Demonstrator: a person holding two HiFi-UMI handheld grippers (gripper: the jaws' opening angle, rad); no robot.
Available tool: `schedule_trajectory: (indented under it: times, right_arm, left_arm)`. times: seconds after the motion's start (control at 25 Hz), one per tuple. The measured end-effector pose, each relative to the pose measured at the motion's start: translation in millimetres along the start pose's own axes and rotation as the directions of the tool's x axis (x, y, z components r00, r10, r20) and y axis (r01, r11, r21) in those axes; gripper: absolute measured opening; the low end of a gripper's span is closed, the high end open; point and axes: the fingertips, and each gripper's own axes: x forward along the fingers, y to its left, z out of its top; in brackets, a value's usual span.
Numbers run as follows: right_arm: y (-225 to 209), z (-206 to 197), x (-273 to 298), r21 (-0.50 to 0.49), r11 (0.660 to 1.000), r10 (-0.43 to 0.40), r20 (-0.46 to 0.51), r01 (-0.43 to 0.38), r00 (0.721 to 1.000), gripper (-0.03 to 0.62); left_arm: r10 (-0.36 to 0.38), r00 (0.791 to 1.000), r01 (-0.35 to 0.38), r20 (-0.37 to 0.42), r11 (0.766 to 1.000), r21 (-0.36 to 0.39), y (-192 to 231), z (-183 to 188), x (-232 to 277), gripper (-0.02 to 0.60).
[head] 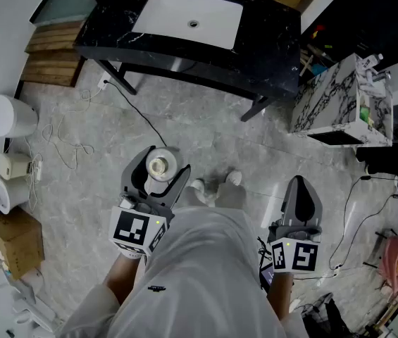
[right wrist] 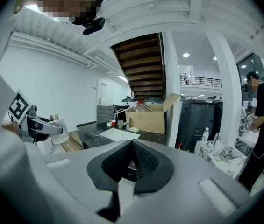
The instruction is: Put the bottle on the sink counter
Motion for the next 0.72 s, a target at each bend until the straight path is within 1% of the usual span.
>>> schedule_trajectory:
  times: [0.16, 0.36, 0.44, 0.52, 0.64, 0.72]
  right_arm:
    - [47, 16, -18, -0.040, 0.997, 0.072, 0.056, -0.070, 0.996, 0.010]
    - [66, 12, -35, -0.037, 0.991, 0.128, 0.071, -0.126, 0.989, 0.009]
    - [65, 12, -43, -0.010, 0.990, 0.138, 0.084, -0.138, 0.987, 0.009]
    - [58, 13, -51, 0.030, 0.990, 0.131, 0.105, -0.135, 0.986, 0.009]
    - [42, 12, -66, 0.049, 0.993, 0.101, 0.119, -0.107, 0.988, 0.009]
    - [31, 12, -76, 0.080, 0.993, 0.073, 0.132, -0.084, 0.989, 0.009]
  left_arm:
    - [0.003, 1.000, -0.003, 0.020, 1.000, 0.002, -4, -3, -46, 0.334]
    - [0.003, 0.999, -0.005, 0.042, 0.999, 0.035, -28, -1, -69, 0.334]
    - [-0.005, 0.999, 0.003, 0.047, 0.999, 0.039, -41, 0, -72, 0.334]
    - [-0.015, 0.999, 0.013, 0.052, 0.999, 0.038, -54, 2, -72, 0.334]
    - [-0.033, 0.998, 0.031, 0.050, 0.999, 0.041, -70, 3, -72, 0.334]
    - [-0.045, 0.998, 0.042, 0.040, 0.997, 0.061, -77, 5, -69, 0.334]
